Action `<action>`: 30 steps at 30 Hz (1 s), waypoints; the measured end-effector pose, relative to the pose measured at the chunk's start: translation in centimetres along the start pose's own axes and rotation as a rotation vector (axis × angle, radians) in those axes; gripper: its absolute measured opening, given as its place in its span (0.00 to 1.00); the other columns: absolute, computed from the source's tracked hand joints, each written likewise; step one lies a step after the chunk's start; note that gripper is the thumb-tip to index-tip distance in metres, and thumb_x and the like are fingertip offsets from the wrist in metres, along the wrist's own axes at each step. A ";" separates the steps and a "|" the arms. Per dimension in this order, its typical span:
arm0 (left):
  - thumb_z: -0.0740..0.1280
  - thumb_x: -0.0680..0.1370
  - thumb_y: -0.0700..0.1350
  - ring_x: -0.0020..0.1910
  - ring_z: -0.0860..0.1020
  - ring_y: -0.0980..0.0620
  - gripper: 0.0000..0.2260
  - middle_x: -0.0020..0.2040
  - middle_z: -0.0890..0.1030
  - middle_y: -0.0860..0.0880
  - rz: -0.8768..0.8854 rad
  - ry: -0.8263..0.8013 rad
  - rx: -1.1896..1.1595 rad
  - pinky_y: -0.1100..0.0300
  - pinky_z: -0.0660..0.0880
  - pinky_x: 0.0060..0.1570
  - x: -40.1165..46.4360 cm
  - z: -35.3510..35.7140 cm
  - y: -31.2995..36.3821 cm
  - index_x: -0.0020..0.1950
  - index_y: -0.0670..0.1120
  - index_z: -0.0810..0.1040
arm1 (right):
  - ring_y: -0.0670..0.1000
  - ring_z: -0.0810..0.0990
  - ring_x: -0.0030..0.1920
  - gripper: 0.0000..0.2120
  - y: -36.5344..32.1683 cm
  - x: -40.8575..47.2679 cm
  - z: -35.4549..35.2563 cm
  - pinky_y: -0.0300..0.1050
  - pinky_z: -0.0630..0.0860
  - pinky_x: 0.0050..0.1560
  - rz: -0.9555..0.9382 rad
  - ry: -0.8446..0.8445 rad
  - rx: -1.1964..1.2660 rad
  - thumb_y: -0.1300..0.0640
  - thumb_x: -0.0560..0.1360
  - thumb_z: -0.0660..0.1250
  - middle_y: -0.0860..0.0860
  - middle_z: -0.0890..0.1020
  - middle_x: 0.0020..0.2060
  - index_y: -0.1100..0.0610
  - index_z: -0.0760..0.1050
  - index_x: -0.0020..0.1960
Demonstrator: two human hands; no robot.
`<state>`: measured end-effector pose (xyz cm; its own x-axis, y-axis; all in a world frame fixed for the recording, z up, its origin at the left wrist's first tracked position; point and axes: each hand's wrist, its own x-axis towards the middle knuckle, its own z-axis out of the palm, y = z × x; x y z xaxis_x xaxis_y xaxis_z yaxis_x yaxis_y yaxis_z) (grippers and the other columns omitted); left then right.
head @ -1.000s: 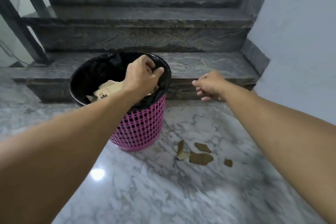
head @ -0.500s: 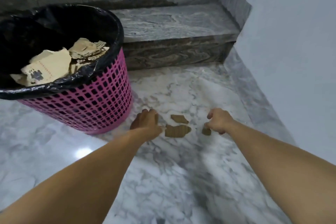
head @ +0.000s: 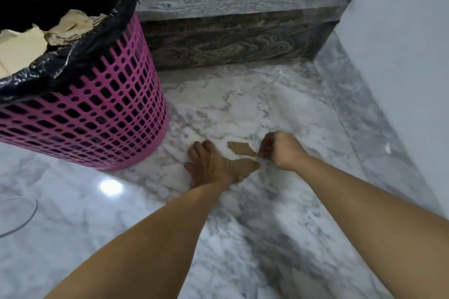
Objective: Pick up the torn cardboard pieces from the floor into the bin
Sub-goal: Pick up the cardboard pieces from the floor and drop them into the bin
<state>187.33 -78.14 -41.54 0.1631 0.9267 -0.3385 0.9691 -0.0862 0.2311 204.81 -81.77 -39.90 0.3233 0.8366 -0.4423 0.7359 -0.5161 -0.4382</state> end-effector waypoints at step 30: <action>0.71 0.56 0.70 0.54 0.81 0.55 0.32 0.50 0.85 0.55 -0.044 -0.162 -0.912 0.53 0.75 0.63 2.4 -4.9 -9.5 0.49 0.49 0.86 | 0.60 0.74 0.63 0.23 -8.0 -1.8 5.6 0.49 0.71 0.65 -0.153 -0.107 -0.100 0.57 0.79 0.63 0.58 0.69 0.66 0.56 0.65 0.73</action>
<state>177.59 -73.29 -40.08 0.2205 0.8539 -0.4714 0.4658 0.3324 0.8201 194.99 -80.18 -39.99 0.1428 0.8767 -0.4594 0.8288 -0.3596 -0.4286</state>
